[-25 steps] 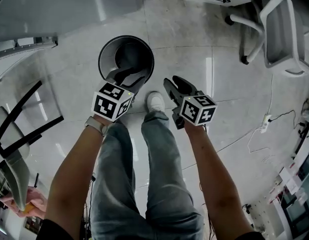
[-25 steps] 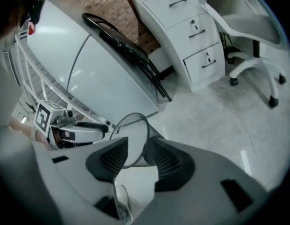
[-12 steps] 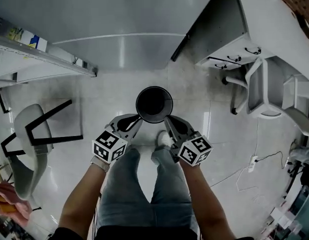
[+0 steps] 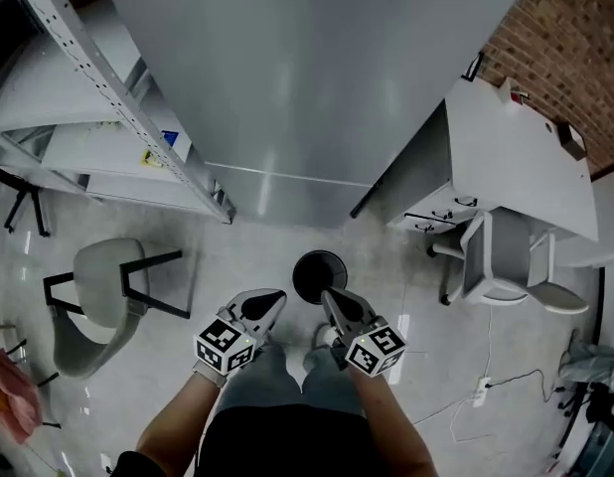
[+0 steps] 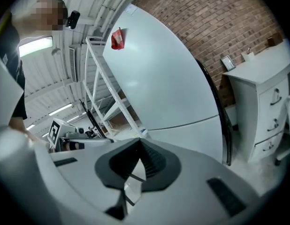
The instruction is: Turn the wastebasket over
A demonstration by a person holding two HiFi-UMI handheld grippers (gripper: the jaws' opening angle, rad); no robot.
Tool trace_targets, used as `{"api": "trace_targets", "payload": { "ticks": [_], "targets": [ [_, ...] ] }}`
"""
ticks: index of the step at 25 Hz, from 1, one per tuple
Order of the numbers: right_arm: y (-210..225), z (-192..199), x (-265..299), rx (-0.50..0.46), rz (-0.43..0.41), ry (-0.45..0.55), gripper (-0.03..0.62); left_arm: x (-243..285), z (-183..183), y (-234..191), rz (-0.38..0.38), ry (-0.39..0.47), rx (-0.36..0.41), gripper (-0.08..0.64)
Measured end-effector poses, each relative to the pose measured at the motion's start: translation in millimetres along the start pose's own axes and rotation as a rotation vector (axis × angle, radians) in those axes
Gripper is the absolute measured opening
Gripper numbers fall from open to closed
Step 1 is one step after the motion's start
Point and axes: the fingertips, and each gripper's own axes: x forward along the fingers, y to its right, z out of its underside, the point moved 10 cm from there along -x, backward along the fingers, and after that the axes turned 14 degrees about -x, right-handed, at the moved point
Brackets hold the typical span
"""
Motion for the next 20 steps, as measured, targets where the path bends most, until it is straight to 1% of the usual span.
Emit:
{"api": "trace_targets", "payload": {
  "ticks": [7,10,12,15,18,20],
  "targets": [
    [-42.3,-84.8,-12.2,-0.084,-0.057,0.063,0.009,-49.8,-58.1,48.8,0.006,0.132,0.039,0.014],
    [-53.8,-121.8,-19.0,-0.142,-0.084,0.094,0.009,-57.1,-83.8,66.7,0.015,0.192,0.059,0.014],
    [-61.5,-141.5,-20.5,-0.190,-0.105,0.104,0.009,-62.0,-97.6,77.2,0.028,0.227,0.085,0.014],
    [-66.8,-159.6,-22.2,-0.248,-0.118,0.112,0.009,-65.1,-111.7,87.0,0.041,0.263,0.109,0.014],
    [-64.8,-167.4,-22.4,-0.264,-0.119,0.121,0.009,-63.8,-121.6,91.5,0.059,0.279,0.125,0.014],
    [-63.4,-168.5,-22.5,-0.268,-0.117,0.120,0.009,-64.2,-123.3,92.4,0.063,0.284,0.122,0.014]
  ]
}}
